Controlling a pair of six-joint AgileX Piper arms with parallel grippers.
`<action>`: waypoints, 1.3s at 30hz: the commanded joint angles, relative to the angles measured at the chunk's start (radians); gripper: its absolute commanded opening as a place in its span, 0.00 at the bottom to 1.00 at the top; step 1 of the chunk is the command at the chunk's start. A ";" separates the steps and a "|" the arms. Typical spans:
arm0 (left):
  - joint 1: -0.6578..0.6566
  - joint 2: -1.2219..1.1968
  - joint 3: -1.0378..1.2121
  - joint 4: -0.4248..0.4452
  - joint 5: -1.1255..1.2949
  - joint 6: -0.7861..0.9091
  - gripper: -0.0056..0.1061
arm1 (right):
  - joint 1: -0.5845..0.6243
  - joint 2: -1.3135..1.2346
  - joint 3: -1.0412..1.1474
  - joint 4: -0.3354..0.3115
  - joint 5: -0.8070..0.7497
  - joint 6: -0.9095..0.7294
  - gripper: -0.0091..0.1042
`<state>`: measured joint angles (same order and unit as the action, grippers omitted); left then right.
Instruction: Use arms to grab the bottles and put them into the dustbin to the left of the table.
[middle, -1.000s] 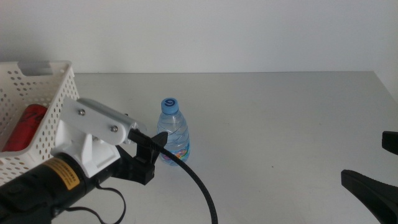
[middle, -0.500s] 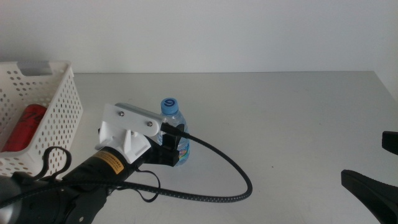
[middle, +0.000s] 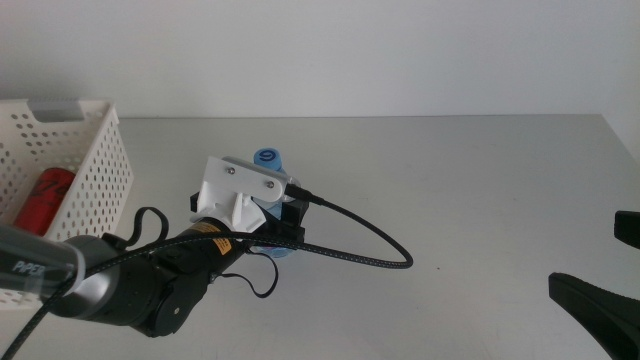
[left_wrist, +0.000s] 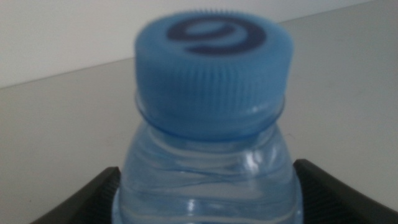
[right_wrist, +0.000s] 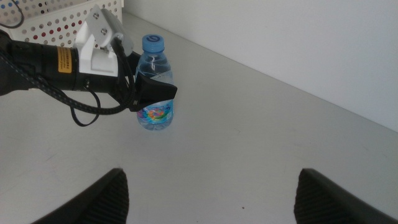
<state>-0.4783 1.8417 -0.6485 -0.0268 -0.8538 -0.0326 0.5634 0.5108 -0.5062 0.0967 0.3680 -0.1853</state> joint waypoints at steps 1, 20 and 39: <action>0.002 -0.001 -0.039 0.001 -0.098 -0.015 0.86 | 0.001 0.001 -0.024 -0.001 -0.068 -0.013 0.68; -0.009 0.097 -0.006 -0.044 -0.319 -0.135 0.25 | 0.001 0.001 -0.024 -0.001 -0.068 -0.013 0.68; 0.233 -0.466 -0.568 -0.106 1.425 -0.033 0.03 | 0.001 0.002 -0.024 -0.001 -0.068 -0.013 0.68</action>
<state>-0.2875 1.4155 -1.1068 -0.1250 0.4743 -0.0790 0.5634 0.5108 -0.5062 0.0967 0.3680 -0.1853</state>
